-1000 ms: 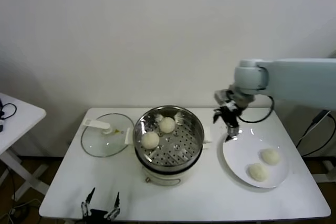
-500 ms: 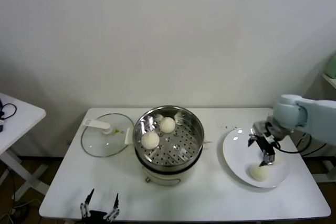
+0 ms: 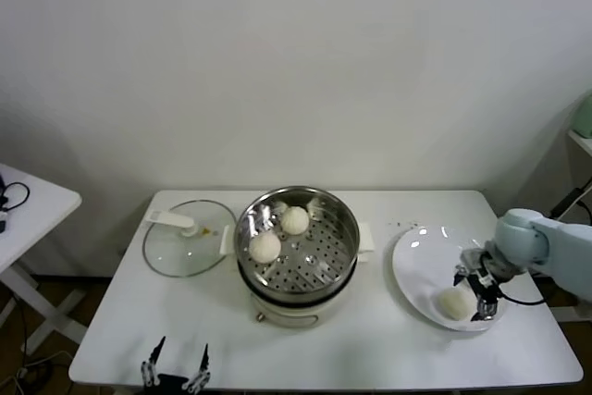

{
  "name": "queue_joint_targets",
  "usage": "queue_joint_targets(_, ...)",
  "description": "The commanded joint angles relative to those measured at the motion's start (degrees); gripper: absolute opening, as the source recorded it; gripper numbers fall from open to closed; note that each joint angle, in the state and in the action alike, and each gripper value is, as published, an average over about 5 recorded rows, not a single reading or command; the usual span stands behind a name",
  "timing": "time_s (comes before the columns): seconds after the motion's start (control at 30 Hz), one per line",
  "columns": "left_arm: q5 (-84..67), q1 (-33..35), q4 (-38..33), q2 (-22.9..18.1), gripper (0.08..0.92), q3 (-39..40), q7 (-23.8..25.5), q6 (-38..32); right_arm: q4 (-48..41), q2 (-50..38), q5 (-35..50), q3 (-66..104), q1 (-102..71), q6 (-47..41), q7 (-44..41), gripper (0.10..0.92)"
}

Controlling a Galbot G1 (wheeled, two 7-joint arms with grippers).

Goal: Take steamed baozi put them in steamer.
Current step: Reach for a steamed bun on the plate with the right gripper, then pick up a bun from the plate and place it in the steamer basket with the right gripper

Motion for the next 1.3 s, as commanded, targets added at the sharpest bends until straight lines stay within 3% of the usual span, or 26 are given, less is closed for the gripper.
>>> queue_joint_targets(0.03, 0.1, 0.0, 0.0, -0.2, 0.823, 0.1, -0.1, 0.0, -4.1, 0.7, -2.4, 8.2, -8.2, 0.0, 1.6, 0.820)
queue_joint_targets(0.5, 0.1, 0.2, -0.4, 0.1, 0.823, 0.2, -0.1, 0.1, -2.2, 1.2, 0.8, 5.5, -4.6, -0.8, 1.0, 0.794)
queue_joint_targets(0.6, 0.1, 0.2, -0.5, 0.2, 0.823, 0.3, -0.1, 0.1, -1.5, 1.0, 1.7, 4.8, -3.7, -0.8, 0.6, 0.745)
queue_joint_targets(0.83, 0.0, 0.2, -0.6, 0.3, 0.823, 0.1, -0.2, 0.1, -1.1, 1.0, 3.0, 1.4, 1.8, 0.8, -1.1, 0.544)
queue_joint_targets(0.97, 0.0, 0.2, -0.7, 0.3, 0.823, 0.1, -0.2, 0.0, -1.0, 2.1, 5.4, -4.9, 11.7, 5.0, -3.0, 0.476)
queue_joint_targets(1.3, 0.2, 0.2, -0.3, 0.1, 0.823, -0.1, -0.2, -0.3, 2.7, 9.8, 11.5, -18.2, 39.9, 22.9, -7.5, 0.474)
